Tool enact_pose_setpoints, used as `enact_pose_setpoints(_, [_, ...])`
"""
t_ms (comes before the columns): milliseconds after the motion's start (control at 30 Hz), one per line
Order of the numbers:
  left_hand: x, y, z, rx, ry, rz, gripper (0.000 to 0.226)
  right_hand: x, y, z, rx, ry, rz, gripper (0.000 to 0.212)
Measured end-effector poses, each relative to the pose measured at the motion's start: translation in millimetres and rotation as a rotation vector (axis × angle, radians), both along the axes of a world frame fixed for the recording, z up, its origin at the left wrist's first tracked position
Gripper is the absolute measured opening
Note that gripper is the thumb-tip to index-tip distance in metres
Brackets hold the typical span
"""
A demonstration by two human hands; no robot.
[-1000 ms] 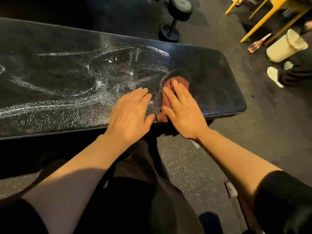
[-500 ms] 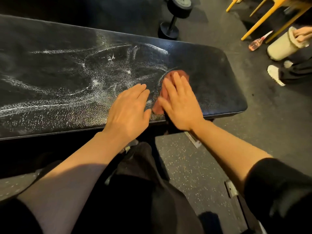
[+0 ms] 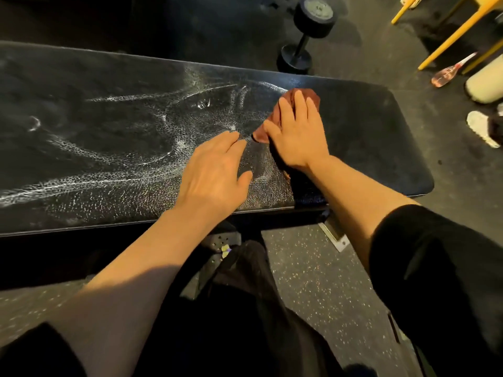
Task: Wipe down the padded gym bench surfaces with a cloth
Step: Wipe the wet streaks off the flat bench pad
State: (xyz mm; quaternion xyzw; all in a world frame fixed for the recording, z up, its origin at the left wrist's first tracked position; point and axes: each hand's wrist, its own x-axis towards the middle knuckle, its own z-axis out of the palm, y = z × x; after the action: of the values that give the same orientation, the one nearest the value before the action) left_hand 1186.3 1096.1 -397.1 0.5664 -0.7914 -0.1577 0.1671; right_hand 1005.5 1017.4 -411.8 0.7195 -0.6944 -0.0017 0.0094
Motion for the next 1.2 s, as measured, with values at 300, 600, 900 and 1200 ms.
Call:
enact_pose_setpoints(300, [8, -6, 1, 0.011, 0.008, 0.048, 0.059, -5, 24, -4, 0.044, 0.076, 0.283, 0.077])
enact_pose_setpoints(600, [14, -6, 0, -0.014, 0.021, 0.064, 0.057, 24, 24, -5, 0.066, 0.034, 0.285, 0.080])
enact_pose_setpoints(900, [25, -7, -3, -0.053, -0.002, 0.105, 0.058, 16, -59, 2, -0.003, 0.050, -0.079, 0.066])
enact_pose_setpoints(1200, [24, -9, -5, -0.068, 0.009, 0.142, 0.059, -4, -42, 11, -0.026, 0.063, 0.210, 0.070])
